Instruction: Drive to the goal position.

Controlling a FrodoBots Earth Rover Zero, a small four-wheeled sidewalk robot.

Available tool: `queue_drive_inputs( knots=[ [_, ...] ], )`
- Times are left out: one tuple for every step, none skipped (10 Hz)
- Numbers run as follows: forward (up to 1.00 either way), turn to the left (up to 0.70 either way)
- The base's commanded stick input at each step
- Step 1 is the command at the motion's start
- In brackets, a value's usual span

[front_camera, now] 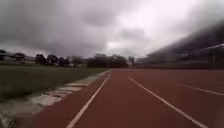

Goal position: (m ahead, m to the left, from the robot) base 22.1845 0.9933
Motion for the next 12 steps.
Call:
queue_drive_inputs(
  knots=[
    [0.7, -0.2],
    [0.7, -0.1],
    [0.7, 0.0],
    [0.7, 0.0],
    [0.7, 0.0],
    [0.7, 0.0],
    [0.7, 0.03],
    [0.7, 0.08],
    [0.7, 0.13],
    [0.7, 0.09],
    [0.7, 0.0],
    [0.7, 0.0]
  ],
)
